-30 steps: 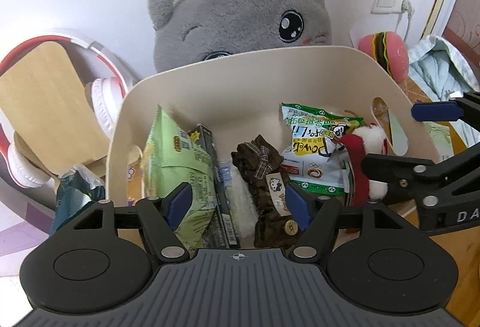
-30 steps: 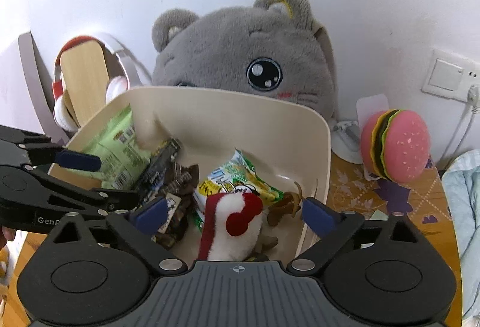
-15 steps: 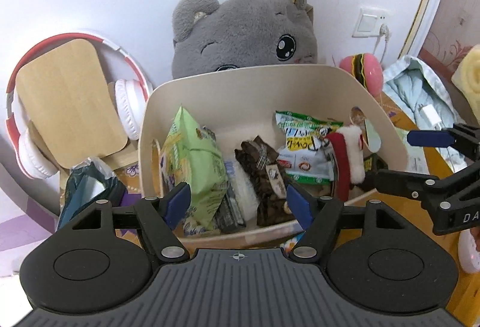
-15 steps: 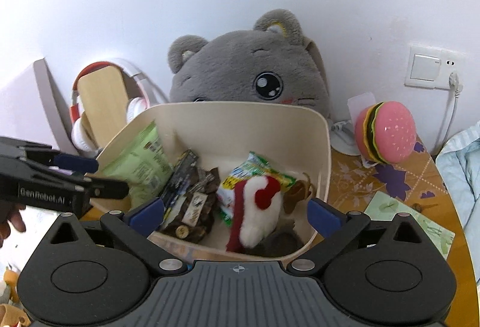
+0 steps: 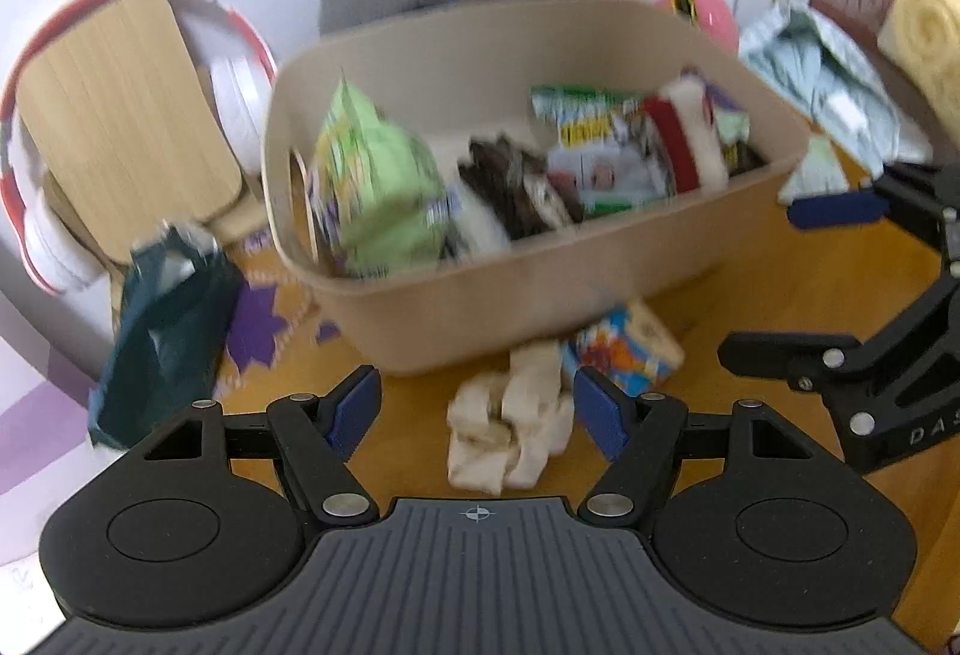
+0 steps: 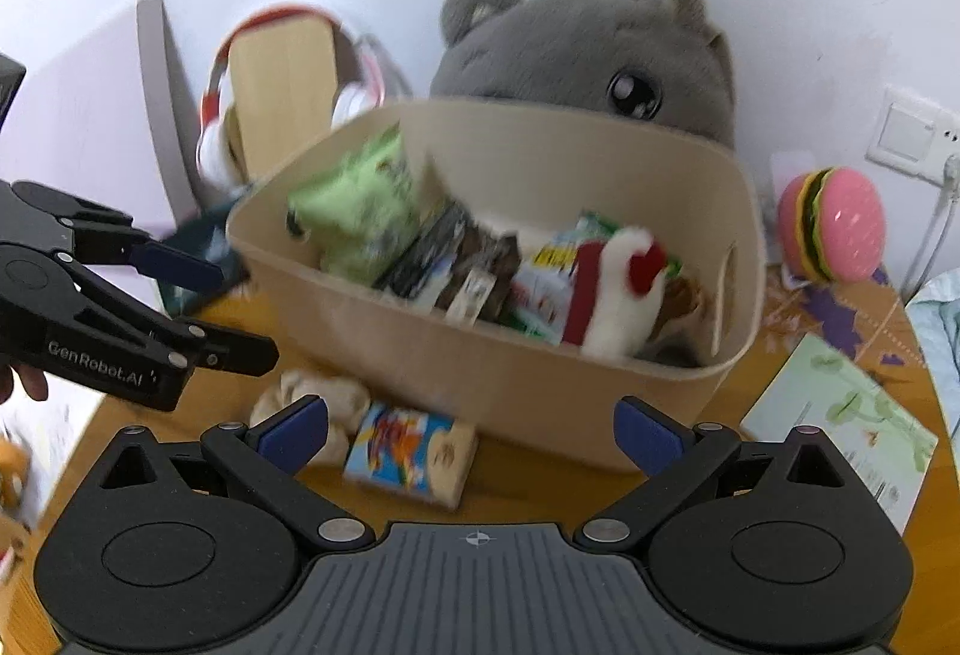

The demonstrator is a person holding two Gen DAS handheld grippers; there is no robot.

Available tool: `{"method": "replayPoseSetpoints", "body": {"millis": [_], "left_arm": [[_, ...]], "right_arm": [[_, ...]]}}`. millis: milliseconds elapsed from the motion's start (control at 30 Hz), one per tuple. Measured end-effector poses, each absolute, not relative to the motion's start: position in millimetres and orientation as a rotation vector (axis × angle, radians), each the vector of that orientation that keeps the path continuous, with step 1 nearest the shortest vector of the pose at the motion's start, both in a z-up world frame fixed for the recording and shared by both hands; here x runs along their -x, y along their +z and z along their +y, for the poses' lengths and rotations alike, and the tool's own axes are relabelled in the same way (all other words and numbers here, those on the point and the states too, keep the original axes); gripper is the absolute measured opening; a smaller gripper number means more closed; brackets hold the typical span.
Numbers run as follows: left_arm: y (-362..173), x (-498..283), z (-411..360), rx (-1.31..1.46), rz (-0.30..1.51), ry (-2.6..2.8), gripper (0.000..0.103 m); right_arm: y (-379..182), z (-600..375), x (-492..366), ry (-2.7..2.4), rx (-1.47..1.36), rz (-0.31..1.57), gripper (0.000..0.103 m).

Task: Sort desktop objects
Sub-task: 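Grasp the cartoon tissue pack with the right tool while the left tool grasps the cream scrunchie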

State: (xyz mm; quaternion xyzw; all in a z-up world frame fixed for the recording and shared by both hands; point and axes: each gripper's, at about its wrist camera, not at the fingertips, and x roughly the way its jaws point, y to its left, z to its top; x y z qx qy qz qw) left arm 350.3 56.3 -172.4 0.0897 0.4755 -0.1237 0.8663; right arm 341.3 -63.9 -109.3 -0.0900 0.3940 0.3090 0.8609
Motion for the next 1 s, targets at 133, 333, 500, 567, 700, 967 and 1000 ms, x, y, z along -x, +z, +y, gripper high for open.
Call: {"method": "replayPoseSetpoints", "body": {"millis": [133, 333, 500, 567, 700, 967, 1000], "left_arm": [[-187.8, -344.6, 59.8, -0.191, 1.04, -0.272, 0.072], [-204.3, -343.8, 60.5, -0.176, 1.08, -0.293, 0.072], [-217.0, -350.0, 64.8, -0.159, 1.104, -0.275, 0.072], [-221.8, -354.0, 68.3, -0.143, 1.116, -0.267, 0.072], [-231.2, -360.5, 71.6, -0.144, 1.131, -0.267, 0.072], [-243.2, -372.2, 75.3, -0.094, 1.142, -0.288, 0.072], [-243.8, -373.5, 75.0, -0.089, 1.14, -0.292, 0.072]], "right_arm": [[-125.1, -50.2, -335.7, 0.645, 0.259, 0.83, 0.103], [-138.9, -33.4, -329.2, 0.674, 0.327, 0.842, 0.103], [-152.3, -25.2, -332.4, 0.67, 0.328, 0.888, 0.103], [-157.8, -25.0, -334.0, 0.664, 0.314, 0.906, 0.103], [-169.4, -21.6, -339.5, 0.645, 0.296, 0.938, 0.103], [-185.5, -13.8, -342.6, 0.642, 0.327, 0.956, 0.103], [-186.5, -12.4, -343.3, 0.641, 0.325, 0.954, 0.103]]}}
